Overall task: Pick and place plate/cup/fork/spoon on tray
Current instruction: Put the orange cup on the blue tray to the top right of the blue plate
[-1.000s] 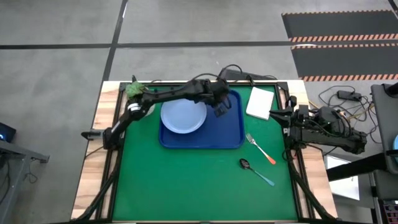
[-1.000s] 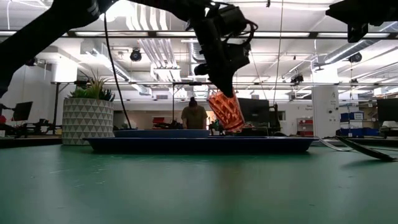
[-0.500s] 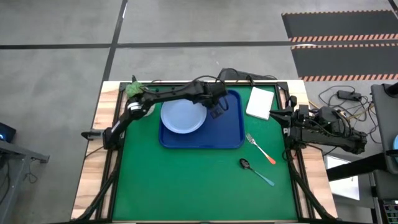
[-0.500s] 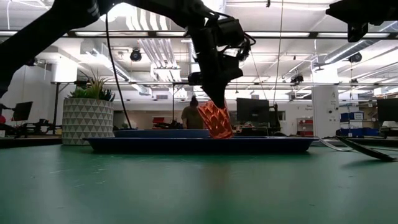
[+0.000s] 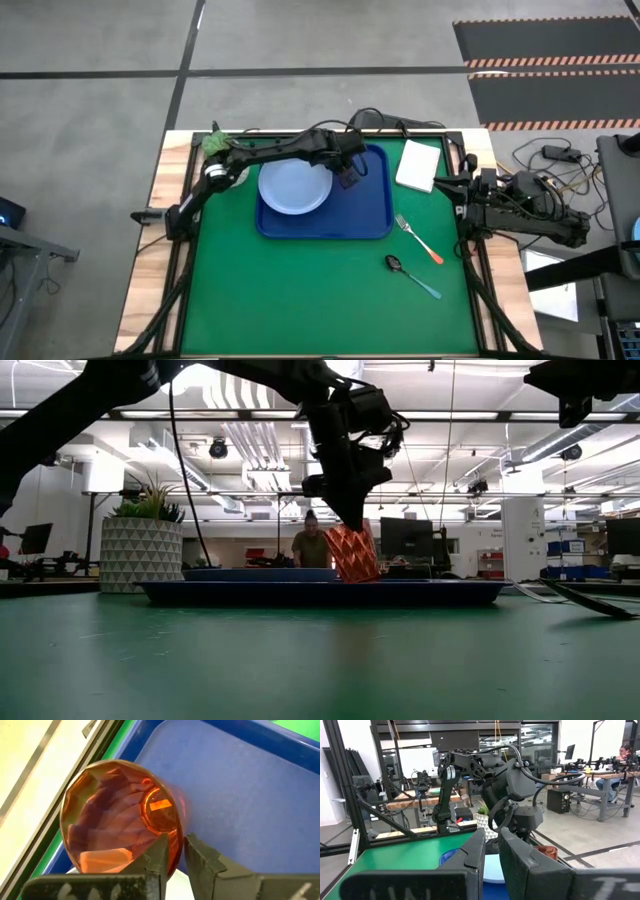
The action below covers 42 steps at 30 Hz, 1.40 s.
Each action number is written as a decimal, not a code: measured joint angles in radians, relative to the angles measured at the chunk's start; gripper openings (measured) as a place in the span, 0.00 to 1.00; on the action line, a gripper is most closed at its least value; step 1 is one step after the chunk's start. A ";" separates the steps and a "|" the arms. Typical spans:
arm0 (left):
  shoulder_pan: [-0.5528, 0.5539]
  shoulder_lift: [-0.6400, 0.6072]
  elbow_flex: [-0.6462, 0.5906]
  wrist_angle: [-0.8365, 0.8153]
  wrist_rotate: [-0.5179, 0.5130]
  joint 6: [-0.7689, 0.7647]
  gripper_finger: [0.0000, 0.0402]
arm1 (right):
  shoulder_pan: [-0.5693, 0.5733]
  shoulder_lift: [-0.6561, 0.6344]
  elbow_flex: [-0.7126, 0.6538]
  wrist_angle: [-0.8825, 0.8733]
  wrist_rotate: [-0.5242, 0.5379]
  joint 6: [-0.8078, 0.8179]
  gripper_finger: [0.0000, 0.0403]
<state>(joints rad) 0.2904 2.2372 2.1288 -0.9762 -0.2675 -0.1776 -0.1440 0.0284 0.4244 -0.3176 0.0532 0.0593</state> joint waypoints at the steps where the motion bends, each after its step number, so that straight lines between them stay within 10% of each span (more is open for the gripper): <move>1: 0.000 0.000 0.000 0.000 0.000 0.000 0.11 | 0.000 0.000 0.000 0.000 0.000 0.000 0.11; 24: -0.002 -0.050 0.003 0.073 0.000 0.000 0.11 | 0.000 0.000 0.000 0.000 0.000 0.000 0.11; 42: -0.124 -0.038 -0.148 0.479 -0.012 0.111 0.11 | 0.000 0.006 0.000 0.005 0.001 0.008 0.11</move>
<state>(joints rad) 0.1664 2.1987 1.9811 -0.4968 -0.2794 -0.0667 -0.1440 0.0345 0.4240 -0.3127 0.0544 0.0673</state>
